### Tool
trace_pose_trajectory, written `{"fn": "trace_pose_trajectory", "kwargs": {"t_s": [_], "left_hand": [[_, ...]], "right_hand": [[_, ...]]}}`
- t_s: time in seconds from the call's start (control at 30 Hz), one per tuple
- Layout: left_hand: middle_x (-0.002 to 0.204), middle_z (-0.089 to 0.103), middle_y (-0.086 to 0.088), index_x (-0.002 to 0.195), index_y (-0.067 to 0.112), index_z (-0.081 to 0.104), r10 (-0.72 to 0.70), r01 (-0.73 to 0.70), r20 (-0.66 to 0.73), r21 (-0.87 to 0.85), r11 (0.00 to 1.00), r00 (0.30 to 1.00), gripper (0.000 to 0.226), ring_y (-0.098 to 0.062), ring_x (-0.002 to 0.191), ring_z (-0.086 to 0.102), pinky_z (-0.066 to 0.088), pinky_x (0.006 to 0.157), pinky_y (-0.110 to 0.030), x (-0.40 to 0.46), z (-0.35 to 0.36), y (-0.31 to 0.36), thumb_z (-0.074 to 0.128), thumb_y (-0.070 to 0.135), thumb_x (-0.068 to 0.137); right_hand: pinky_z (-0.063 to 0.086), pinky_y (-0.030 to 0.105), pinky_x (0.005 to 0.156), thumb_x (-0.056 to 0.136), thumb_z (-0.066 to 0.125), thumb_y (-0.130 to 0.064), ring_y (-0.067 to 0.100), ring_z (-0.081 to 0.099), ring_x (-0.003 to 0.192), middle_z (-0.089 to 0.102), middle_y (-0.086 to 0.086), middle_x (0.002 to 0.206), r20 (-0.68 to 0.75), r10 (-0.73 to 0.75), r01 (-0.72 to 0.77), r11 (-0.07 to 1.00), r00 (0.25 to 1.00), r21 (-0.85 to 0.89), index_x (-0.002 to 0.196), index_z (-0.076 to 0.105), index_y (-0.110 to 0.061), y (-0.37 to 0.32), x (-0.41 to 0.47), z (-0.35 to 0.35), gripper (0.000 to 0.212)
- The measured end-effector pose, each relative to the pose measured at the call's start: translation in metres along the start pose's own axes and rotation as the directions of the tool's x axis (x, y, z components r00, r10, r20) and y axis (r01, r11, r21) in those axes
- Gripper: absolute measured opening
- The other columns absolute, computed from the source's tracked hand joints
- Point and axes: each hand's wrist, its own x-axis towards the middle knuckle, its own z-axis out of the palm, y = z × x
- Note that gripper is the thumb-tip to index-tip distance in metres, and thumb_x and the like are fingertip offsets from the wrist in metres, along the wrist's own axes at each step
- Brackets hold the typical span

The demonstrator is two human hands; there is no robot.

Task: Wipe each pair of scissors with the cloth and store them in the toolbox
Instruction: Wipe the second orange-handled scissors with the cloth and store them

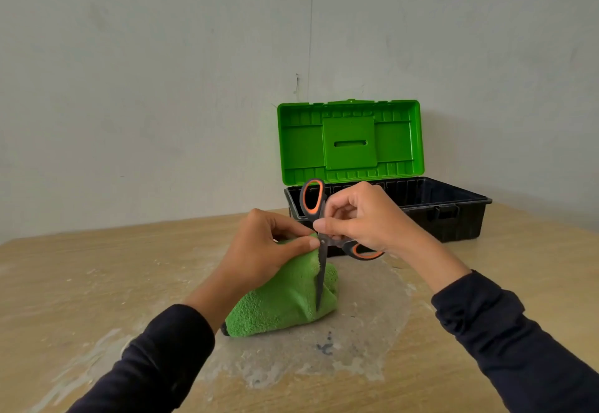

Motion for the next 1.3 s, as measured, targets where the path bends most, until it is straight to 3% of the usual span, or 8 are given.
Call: {"fn": "trace_pose_trajectory", "kwargs": {"t_s": [0.1,0.27,0.4,0.57,0.83,1.03,1.17,1.3], "left_hand": [[0.068,0.073,0.000,0.072,0.017,0.075,-0.015,0.015,0.011,-0.004,1.000,1.000,0.006,-0.008,0.062,0.065,0.052,0.060,-0.021,0.000,-0.003,-0.003,0.077,0.022,0.069],[0.071,0.074,-0.004,0.076,0.010,0.075,-0.025,0.025,0.003,-0.061,0.998,1.000,0.025,-0.012,0.065,0.068,0.056,0.062,-0.023,0.002,-0.012,-0.001,0.074,0.030,0.061],[0.070,0.074,-0.005,0.076,0.008,0.075,-0.059,0.055,-0.039,-0.096,0.994,0.998,0.017,-0.012,0.064,0.068,0.056,0.062,-0.021,0.003,-0.017,0.000,0.076,0.022,0.066],[0.064,0.072,0.001,0.072,0.014,0.075,-0.021,0.023,0.023,-0.067,0.997,1.000,0.003,-0.007,0.060,0.065,0.053,0.058,-0.019,0.001,-0.004,0.005,0.075,0.016,0.071],[0.071,0.074,-0.006,0.077,0.008,0.076,0.006,-0.006,-0.010,-0.063,0.998,1.000,0.020,-0.016,0.066,0.068,0.056,0.064,-0.029,0.002,-0.013,0.005,0.075,0.024,0.065],[0.070,0.074,-0.005,0.076,0.010,0.076,-0.031,0.027,-0.044,-0.098,0.995,0.999,0.017,-0.012,0.064,0.068,0.054,0.061,-0.022,0.003,-0.019,0.001,0.076,0.022,0.065],[0.071,0.074,-0.006,0.075,0.012,0.076,-0.103,0.085,-0.141,-0.124,0.989,0.985,0.022,-0.016,0.067,0.068,0.057,0.067,-0.031,0.004,-0.029,-0.004,0.076,0.028,0.060],[0.076,0.073,-0.005,0.076,0.018,0.074,-0.197,0.175,-0.243,-0.110,0.978,0.950,0.008,-0.020,0.076,0.069,0.057,0.077,-0.038,0.005,-0.037,-0.017,0.077,0.018,0.068]], "right_hand": [[0.055,0.038,0.064,0.077,0.074,-0.016,0.025,0.065,0.058,0.067,0.011,0.060,-0.021,-0.038,0.038,0.999,0.999,-0.017,0.062,0.066,-0.009,-0.001,0.000,0.007,0.019],[0.053,0.019,0.057,0.078,0.073,-0.013,0.007,0.063,0.053,0.065,0.002,0.058,-0.025,-0.014,0.015,0.999,1.000,0.033,0.064,0.065,-0.007,-0.002,-0.001,-0.007,0.017],[0.048,0.015,0.055,0.078,0.073,-0.011,0.004,0.061,0.050,0.063,-0.003,0.055,-0.028,-0.009,0.011,0.999,1.000,0.042,0.063,0.065,-0.007,0.003,-0.001,-0.018,0.018],[0.049,0.018,0.055,0.077,0.073,-0.012,0.005,0.060,0.051,0.063,-0.002,0.055,0.010,-0.062,0.062,0.998,0.998,-0.007,0.063,0.066,-0.006,0.000,0.001,-0.006,0.018],[0.055,0.023,0.059,0.076,0.074,-0.011,0.013,0.064,0.055,0.067,0.007,0.062,-0.050,-0.029,0.033,0.996,0.998,0.085,0.066,0.067,-0.001,0.000,-0.001,-0.012,0.015],[0.055,0.027,0.061,0.075,0.074,-0.009,0.015,0.064,0.056,0.068,0.008,0.062,-0.100,0.009,0.002,0.995,0.995,0.104,0.065,0.067,-0.002,0.007,-0.001,-0.022,0.014],[0.056,0.024,0.061,0.074,0.075,-0.011,0.015,0.066,0.057,0.069,0.008,0.062,-0.171,0.039,-0.022,0.994,0.984,0.104,0.063,0.069,-0.008,0.013,0.000,-0.026,0.013],[0.057,0.033,0.064,0.077,0.073,-0.011,0.018,0.065,0.058,0.068,0.005,0.060,-0.425,0.150,-0.041,0.966,0.893,0.255,0.063,0.069,-0.015,0.021,0.001,-0.034,0.014]]}}
